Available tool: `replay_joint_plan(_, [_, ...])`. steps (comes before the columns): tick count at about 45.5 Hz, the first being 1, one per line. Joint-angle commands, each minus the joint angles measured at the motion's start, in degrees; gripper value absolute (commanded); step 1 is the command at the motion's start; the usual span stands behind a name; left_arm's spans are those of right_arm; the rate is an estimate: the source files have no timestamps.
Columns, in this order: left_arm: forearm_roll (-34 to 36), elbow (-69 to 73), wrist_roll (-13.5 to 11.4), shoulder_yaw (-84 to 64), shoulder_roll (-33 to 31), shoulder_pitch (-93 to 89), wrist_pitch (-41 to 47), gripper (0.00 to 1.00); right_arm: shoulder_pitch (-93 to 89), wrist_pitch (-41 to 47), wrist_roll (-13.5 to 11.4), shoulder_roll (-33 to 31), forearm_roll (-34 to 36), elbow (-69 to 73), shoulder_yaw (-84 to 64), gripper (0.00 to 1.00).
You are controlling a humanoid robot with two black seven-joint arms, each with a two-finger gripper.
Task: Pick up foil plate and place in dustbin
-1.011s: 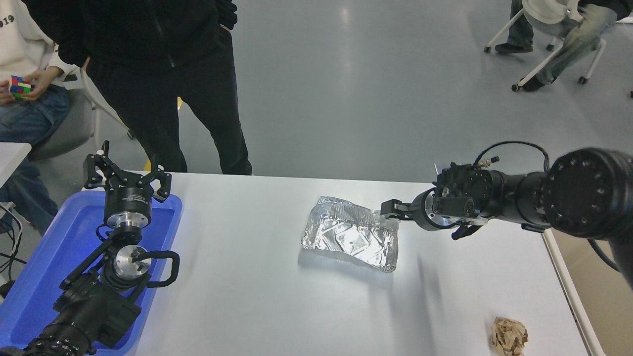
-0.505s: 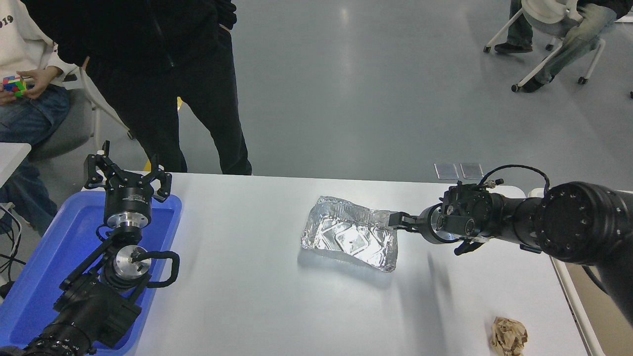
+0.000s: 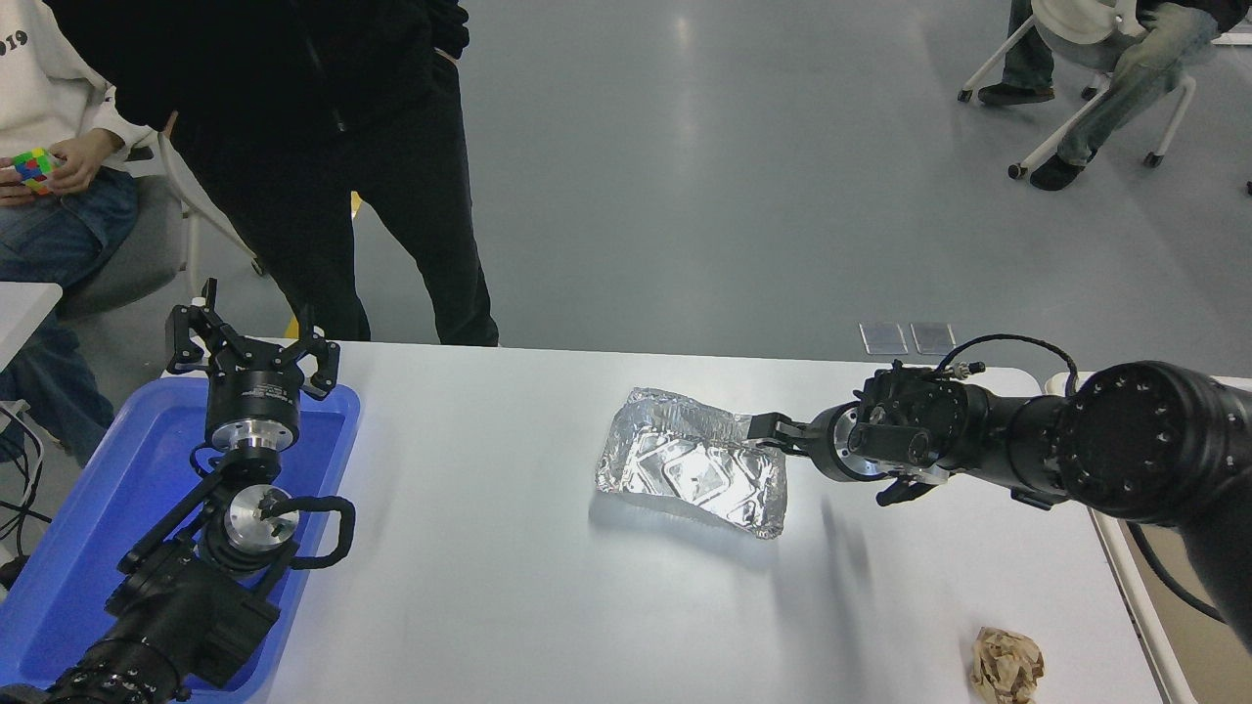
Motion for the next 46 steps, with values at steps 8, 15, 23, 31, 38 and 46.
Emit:
replay_joint_plan(8, [0.0, 0.01, 0.0, 0.0, 0.0, 0.0, 0.0, 0.99, -2.09, -0.07, 0.18, 0.0, -2.52, 0.33, 1.63, 1.0])
replay_joint_plan(15, [0.0, 0.01, 0.0, 0.0, 0.0, 0.0, 0.0, 0.99, -3.5, -0.16, 0.18, 0.0, -3.4, 0.24, 1.63, 1.0])
replay_joint_plan(23, [0.0, 0.01, 0.0, 0.0, 0.0, 0.0, 0.0, 0.99, -4.73, -0.42, 0.27, 0.0, -4.46, -0.29, 1.63, 1.0])
replay_joint_plan(31, [0.0, 0.01, 0.0, 0.0, 0.0, 0.0, 0.0, 0.99, -5.7, -2.88, 0.62, 0.0, -4.63, -0.64, 1.72, 1.0])
replay_joint_plan(38, [0.0, 0.01, 0.0, 0.0, 0.0, 0.0, 0.0, 0.99, -6.05, -4.55, 1.5, 0.0, -4.72, -0.81, 1.72, 0.97])
replay_joint_plan(46, [0.0, 0.01, 0.0, 0.0, 0.0, 0.0, 0.0, 0.99, -6.14, -5.87, 1.76, 0.0, -4.72, -0.9, 1.72, 0.91])
